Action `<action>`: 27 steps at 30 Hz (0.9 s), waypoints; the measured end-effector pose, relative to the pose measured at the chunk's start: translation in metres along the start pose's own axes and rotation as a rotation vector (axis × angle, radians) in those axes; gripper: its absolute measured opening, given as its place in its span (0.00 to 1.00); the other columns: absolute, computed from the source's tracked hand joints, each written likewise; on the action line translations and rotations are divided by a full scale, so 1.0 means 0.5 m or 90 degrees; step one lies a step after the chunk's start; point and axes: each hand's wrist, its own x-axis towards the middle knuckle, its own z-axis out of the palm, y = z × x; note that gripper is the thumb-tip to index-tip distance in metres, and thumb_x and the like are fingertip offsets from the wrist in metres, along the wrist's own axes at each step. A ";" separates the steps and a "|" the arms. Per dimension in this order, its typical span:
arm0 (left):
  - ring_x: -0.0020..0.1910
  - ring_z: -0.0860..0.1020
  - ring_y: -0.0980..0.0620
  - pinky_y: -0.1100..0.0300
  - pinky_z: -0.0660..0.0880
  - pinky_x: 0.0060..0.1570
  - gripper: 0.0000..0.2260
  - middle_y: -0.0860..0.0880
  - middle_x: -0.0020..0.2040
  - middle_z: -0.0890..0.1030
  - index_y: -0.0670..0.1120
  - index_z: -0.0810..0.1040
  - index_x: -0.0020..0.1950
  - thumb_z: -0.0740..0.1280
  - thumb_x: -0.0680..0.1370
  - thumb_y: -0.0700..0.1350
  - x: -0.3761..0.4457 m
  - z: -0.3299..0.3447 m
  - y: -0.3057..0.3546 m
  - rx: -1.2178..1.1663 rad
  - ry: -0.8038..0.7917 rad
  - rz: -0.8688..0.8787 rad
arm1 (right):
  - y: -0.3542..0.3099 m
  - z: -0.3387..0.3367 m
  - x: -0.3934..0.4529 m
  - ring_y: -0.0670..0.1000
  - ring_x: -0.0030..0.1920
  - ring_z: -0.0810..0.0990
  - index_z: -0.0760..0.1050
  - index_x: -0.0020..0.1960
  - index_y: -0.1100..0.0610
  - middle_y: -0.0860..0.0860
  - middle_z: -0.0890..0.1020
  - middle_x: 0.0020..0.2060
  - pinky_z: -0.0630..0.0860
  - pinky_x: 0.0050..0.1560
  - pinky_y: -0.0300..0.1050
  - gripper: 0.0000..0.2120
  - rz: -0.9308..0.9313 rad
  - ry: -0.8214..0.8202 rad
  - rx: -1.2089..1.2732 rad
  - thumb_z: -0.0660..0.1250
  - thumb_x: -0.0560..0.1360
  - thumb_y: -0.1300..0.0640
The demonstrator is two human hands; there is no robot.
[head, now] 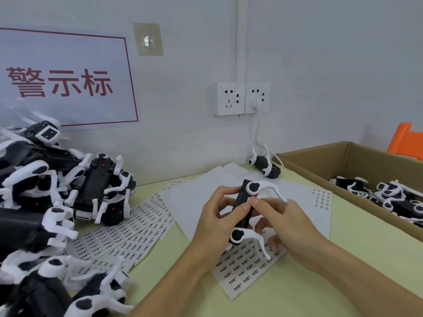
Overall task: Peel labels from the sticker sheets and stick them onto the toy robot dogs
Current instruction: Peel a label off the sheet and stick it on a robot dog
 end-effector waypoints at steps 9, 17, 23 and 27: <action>0.41 0.83 0.41 0.44 0.79 0.47 0.14 0.40 0.50 0.83 0.55 0.81 0.59 0.66 0.74 0.51 -0.001 0.005 0.002 -0.027 0.003 -0.003 | 0.001 0.003 0.000 0.47 0.30 0.79 0.86 0.42 0.50 0.52 0.86 0.38 0.68 0.24 0.38 0.11 -0.002 0.033 -0.005 0.71 0.73 0.44; 0.38 0.81 0.41 0.50 0.78 0.41 0.13 0.34 0.50 0.81 0.53 0.82 0.59 0.63 0.77 0.50 -0.001 0.004 0.007 -0.068 -0.004 -0.019 | -0.006 -0.009 -0.002 0.49 0.35 0.81 0.86 0.46 0.51 0.52 0.87 0.45 0.67 0.24 0.40 0.14 0.045 -0.030 0.026 0.73 0.69 0.41; 0.39 0.81 0.40 0.47 0.77 0.43 0.12 0.34 0.51 0.81 0.54 0.83 0.58 0.64 0.77 0.50 0.000 0.005 0.010 -0.073 0.012 -0.024 | -0.004 -0.005 -0.002 0.48 0.30 0.77 0.86 0.42 0.53 0.49 0.85 0.38 0.68 0.23 0.39 0.11 0.000 -0.009 0.021 0.74 0.72 0.45; 0.40 0.82 0.41 0.51 0.80 0.41 0.11 0.40 0.51 0.85 0.52 0.84 0.57 0.64 0.82 0.42 0.000 0.002 0.007 -0.086 0.036 -0.028 | -0.001 -0.007 -0.003 0.50 0.33 0.81 0.85 0.49 0.55 0.54 0.86 0.44 0.70 0.25 0.42 0.19 0.025 -0.058 0.037 0.76 0.67 0.42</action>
